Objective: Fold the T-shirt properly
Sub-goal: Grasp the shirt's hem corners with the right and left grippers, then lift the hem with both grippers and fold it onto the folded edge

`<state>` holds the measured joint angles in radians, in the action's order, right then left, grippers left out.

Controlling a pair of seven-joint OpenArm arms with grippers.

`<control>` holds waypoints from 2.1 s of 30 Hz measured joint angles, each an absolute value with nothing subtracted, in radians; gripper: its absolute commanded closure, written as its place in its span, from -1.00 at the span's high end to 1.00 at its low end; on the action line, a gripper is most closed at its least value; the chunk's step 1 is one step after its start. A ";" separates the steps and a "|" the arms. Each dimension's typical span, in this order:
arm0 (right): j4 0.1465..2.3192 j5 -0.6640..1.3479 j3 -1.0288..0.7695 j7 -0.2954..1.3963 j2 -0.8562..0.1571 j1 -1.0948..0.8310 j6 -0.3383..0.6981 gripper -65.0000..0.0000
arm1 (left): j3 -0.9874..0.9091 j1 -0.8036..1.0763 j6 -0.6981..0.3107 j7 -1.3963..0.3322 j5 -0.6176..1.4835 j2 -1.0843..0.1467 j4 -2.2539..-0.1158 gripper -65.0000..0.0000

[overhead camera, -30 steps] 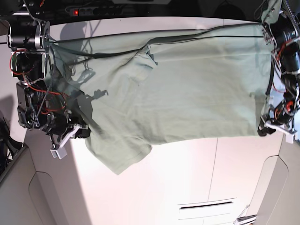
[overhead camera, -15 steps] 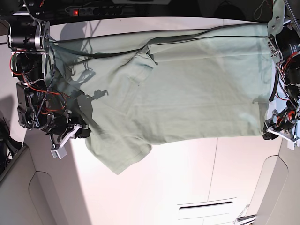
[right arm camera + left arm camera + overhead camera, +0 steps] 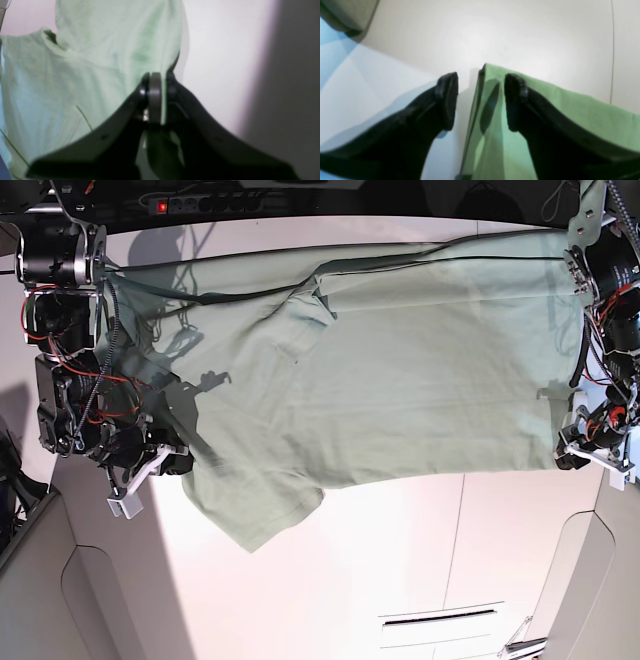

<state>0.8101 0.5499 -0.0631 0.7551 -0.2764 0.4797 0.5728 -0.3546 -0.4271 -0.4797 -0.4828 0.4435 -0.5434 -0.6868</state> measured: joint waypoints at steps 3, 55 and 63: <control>0.810 0.550 -0.063 0.755 -0.277 0.480 0.573 -1.00 | -0.355 -0.427 -0.480 -0.483 0.447 -0.543 -0.687 0.01; 1.589 0.569 -0.197 1.013 -0.274 0.099 0.567 -1.00 | -0.580 -0.142 -0.686 -0.768 0.871 -0.579 -0.985 -1.00; 1.693 0.665 -0.369 1.107 -0.276 -0.042 0.569 -1.00 | -0.801 0.083 -0.687 -1.026 1.089 -0.581 -1.218 -1.00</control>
<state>1.6928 0.6647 -0.3691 1.1072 -0.2764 -0.0422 0.5690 -0.8009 0.0834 -0.6868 -1.0256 1.0885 -0.5808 -1.2182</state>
